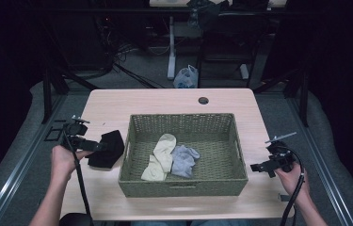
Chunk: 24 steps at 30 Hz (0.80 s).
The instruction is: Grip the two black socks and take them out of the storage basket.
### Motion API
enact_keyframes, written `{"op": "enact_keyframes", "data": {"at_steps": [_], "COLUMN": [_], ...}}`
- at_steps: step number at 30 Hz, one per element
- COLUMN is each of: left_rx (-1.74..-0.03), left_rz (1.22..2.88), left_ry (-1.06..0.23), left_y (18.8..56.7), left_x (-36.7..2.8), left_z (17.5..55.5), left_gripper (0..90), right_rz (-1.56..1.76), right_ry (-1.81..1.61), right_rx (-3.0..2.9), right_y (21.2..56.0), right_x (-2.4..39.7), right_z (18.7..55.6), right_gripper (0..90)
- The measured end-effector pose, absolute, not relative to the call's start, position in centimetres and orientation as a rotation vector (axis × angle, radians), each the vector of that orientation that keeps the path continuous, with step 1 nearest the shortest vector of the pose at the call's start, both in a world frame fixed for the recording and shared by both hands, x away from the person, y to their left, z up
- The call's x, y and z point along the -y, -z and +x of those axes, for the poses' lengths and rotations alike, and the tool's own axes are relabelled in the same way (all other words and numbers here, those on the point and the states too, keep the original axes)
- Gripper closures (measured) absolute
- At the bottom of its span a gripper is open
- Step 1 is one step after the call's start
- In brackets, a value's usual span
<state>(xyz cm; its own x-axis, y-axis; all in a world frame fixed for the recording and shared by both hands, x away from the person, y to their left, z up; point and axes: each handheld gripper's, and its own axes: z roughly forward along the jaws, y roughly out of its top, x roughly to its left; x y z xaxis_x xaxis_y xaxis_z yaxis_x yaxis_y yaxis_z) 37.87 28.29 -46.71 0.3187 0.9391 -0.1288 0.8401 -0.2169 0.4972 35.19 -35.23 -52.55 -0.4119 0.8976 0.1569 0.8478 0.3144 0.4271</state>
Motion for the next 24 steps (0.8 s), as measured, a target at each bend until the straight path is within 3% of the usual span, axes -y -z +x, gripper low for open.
{"op": "enact_keyframes", "data": {"at_steps": [12, 24], "left_rx": [-1.555, -1.587], "left_rz": [2.081, 2.049], "left_ry": [-0.295, -0.253], "left_y": [47.3, 49.0], "left_x": [-28.2, -28.2], "left_z": [33.7, 32.9], "left_gripper": [0.3, 0.2], "right_rz": [1.638, 1.632], "right_ry": [-0.700, -0.709], "right_rx": [-2.455, -2.456], "right_y": [52.6, 52.7], "right_x": [35.2, 35.1], "right_z": [35.2, 35.2], "right_gripper": [1.5, 1.5]}}
